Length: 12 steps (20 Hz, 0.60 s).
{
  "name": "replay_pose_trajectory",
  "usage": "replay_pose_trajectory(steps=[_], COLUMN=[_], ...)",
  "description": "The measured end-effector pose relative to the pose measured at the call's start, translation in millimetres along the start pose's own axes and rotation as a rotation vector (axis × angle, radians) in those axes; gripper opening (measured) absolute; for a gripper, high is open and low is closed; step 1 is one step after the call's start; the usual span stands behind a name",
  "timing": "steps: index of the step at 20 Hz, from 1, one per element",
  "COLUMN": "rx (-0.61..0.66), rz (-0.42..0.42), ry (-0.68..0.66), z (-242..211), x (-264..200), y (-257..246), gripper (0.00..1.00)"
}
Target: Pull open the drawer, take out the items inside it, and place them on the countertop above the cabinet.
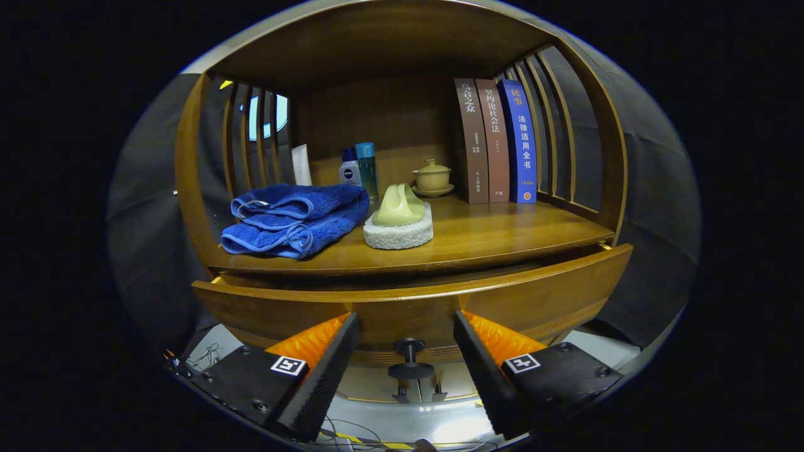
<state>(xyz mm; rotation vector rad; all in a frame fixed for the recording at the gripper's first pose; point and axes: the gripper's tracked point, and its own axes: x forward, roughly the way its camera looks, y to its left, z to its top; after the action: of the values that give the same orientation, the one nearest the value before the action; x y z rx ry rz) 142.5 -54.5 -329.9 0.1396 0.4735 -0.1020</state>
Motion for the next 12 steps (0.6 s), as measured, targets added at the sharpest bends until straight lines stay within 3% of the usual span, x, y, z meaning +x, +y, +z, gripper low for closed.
replay_pose_trajectory(steps=[12], rx=[0.001], rz=[-0.007], ry=[0.004], z=[4.8], x=[16.1], y=[3.6], gripper=[0.98])
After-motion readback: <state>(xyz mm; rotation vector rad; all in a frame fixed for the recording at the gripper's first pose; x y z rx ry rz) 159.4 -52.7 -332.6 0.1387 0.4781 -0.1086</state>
